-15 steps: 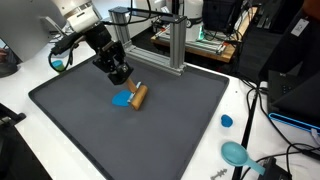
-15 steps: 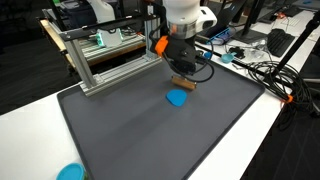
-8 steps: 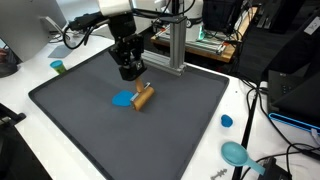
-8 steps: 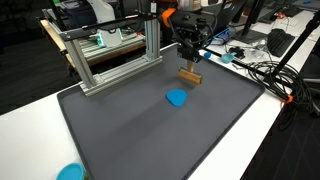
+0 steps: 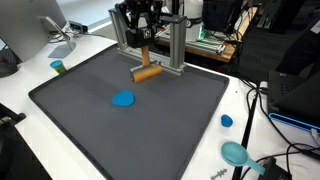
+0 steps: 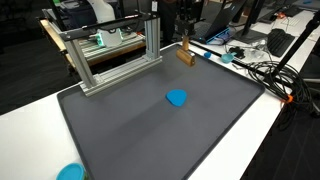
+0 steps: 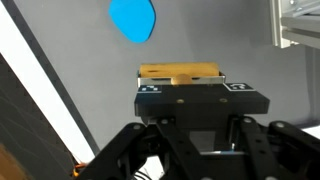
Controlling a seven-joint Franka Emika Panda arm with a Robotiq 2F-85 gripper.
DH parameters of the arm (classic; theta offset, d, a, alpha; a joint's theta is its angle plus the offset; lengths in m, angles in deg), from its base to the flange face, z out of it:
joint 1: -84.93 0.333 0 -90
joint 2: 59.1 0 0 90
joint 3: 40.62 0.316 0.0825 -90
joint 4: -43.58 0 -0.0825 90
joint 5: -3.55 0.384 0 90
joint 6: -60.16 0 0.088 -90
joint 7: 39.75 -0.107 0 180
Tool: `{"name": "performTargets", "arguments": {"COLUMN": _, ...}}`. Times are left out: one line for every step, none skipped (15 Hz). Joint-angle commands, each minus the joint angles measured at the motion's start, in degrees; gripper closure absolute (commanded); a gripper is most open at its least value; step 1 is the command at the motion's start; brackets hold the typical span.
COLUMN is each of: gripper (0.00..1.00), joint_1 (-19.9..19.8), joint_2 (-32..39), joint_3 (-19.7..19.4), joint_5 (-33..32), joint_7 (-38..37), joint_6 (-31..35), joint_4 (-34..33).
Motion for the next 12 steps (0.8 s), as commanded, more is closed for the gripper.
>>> {"name": "performTargets", "arguments": {"gripper": 0.78, "joint_1": -2.2, "joint_2": -6.4, "joint_3": -0.5, "joint_5": -0.6, "joint_7": -5.4, "joint_6": -8.5, "joint_4": 1.2}}
{"name": "performTargets", "arguments": {"gripper": 0.78, "joint_1": -2.4, "joint_2": -7.1, "joint_3": -1.0, "joint_5": 0.7, "joint_7": -1.5, "joint_6": -10.4, "joint_4": 1.5}}
{"name": "performTargets", "arguments": {"gripper": 0.53, "joint_1": -1.9, "joint_2": -4.5, "joint_3": -0.3, "joint_5": 0.1, "joint_7": -3.1, "joint_6": -7.8, "joint_4": 0.0}}
{"name": "performTargets", "arguments": {"gripper": 0.53, "joint_1": -2.2, "joint_2": -5.3, "joint_3": -0.6, "joint_5": 0.1, "joint_7": -2.7, "joint_6": -9.4, "joint_4": 0.1}}
{"name": "performTargets", "arguments": {"gripper": 0.53, "joint_1": -2.4, "joint_2": -5.7, "joint_3": -0.8, "joint_5": 0.1, "joint_7": -2.5, "joint_6": -10.0, "joint_4": 0.3}}
{"name": "performTargets", "arguments": {"gripper": 0.53, "joint_1": -2.5, "joint_2": -5.7, "joint_3": -0.9, "joint_5": 0.1, "joint_7": -2.5, "joint_6": -10.0, "joint_4": 0.4}}
{"name": "performTargets", "arguments": {"gripper": 0.53, "joint_1": -2.4, "joint_2": -5.7, "joint_3": -0.9, "joint_5": 0.1, "joint_7": -2.5, "joint_6": -10.0, "joint_4": 0.6}}
{"name": "performTargets", "arguments": {"gripper": 0.78, "joint_1": -2.4, "joint_2": -5.7, "joint_3": -0.9, "joint_5": 0.1, "joint_7": -2.5, "joint_6": -10.0, "joint_4": 0.8}}
{"name": "performTargets", "arguments": {"gripper": 0.78, "joint_1": -3.0, "joint_2": -5.7, "joint_3": -0.6, "joint_5": -1.7, "joint_7": -11.3, "joint_6": -10.9, "joint_4": 0.5}}
{"name": "performTargets", "arguments": {"gripper": 0.78, "joint_1": -3.1, "joint_2": -6.1, "joint_3": -0.7, "joint_5": -1.3, "joint_7": -13.6, "joint_6": -11.4, "joint_4": 0.6}}
{"name": "performTargets", "arguments": {"gripper": 0.78, "joint_1": -3.2, "joint_2": -7.2, "joint_3": -0.7, "joint_5": -1.3, "joint_7": -17.0, "joint_6": -11.1, "joint_4": 1.4}}
{"name": "performTargets", "arguments": {"gripper": 0.78, "joint_1": -3.1, "joint_2": -8.6, "joint_3": -0.6, "joint_5": -1.2, "joint_7": -20.4, "joint_6": -11.1, "joint_4": 2.4}}
